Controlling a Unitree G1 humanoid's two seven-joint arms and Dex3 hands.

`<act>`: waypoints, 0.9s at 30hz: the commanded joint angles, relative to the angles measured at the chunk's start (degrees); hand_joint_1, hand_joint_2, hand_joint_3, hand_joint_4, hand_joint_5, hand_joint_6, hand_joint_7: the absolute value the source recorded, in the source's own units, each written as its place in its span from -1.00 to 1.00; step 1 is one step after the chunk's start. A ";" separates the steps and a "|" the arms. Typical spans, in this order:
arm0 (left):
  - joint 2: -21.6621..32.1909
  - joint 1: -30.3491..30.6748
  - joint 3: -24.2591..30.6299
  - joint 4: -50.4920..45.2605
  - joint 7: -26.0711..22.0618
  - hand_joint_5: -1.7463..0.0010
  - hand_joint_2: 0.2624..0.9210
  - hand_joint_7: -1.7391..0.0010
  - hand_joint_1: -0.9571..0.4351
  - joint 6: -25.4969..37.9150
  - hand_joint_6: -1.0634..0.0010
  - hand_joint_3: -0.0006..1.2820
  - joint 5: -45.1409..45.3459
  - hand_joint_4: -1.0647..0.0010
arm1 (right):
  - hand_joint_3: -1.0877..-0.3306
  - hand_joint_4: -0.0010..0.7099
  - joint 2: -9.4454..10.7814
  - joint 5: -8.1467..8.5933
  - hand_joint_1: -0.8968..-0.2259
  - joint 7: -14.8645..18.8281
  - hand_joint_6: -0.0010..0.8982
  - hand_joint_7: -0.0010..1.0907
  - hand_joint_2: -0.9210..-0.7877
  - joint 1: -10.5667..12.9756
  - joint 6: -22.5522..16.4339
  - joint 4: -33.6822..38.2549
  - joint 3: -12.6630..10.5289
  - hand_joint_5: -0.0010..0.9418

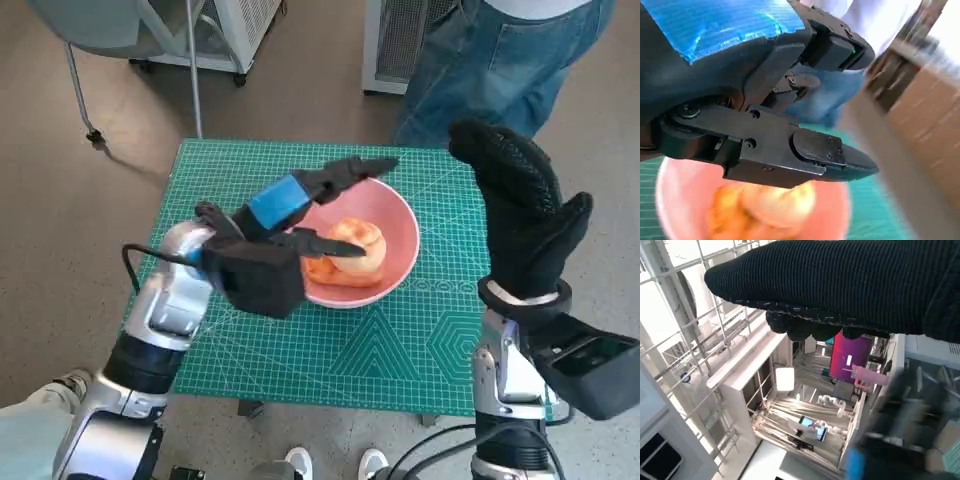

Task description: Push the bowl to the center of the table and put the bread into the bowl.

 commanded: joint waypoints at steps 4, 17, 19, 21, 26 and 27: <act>-2.36 4.01 10.00 -0.35 3.00 0.99 0.99 0.93 -0.11 -6.68 0.43 -0.96 -13.96 0.78 | -0.13 -0.26 0.28 -1.00 -0.15 -1.24 -1.00 0.36 -1.00 -0.73 0.82 0.56 0.11 -0.82; -15.25 8.00 16.96 1.07 7.42 0.99 1.00 0.99 0.12 -18.06 0.60 -0.80 -30.15 0.72 | -0.15 -0.32 0.63 -3.21 -0.12 -3.64 -1.00 0.34 -1.00 -5.01 1.05 1.35 0.83 -0.83; -14.59 8.15 16.82 2.02 6.60 0.99 1.00 0.99 0.27 -20.12 0.67 -0.74 -29.41 0.77 | -0.14 -0.30 0.70 -3.52 -0.13 -3.84 -1.00 0.34 -1.00 -5.70 0.92 1.93 0.85 -0.82; -14.21 8.54 16.64 2.12 5.66 0.99 1.00 0.99 0.37 -20.51 0.71 -0.71 -29.81 0.79 | -0.11 -0.28 0.65 -3.66 -0.14 -3.91 -1.00 0.34 -1.00 -6.40 0.85 2.52 0.85 -0.81; -14.48 8.78 16.62 2.75 5.20 1.00 1.00 1.00 0.48 -21.59 0.80 -0.63 -30.18 0.87 | -0.03 -0.26 0.27 -3.59 -0.16 -3.49 -0.96 0.37 -1.00 -7.61 0.11 4.24 0.71 -0.81; -14.48 8.77 16.55 2.93 5.03 1.00 1.00 1.00 0.48 -21.81 0.80 -0.63 -30.17 0.88 | -0.03 -0.26 0.19 -3.62 -0.16 -3.36 -0.96 0.37 -1.00 -7.78 -0.17 4.60 0.71 -0.81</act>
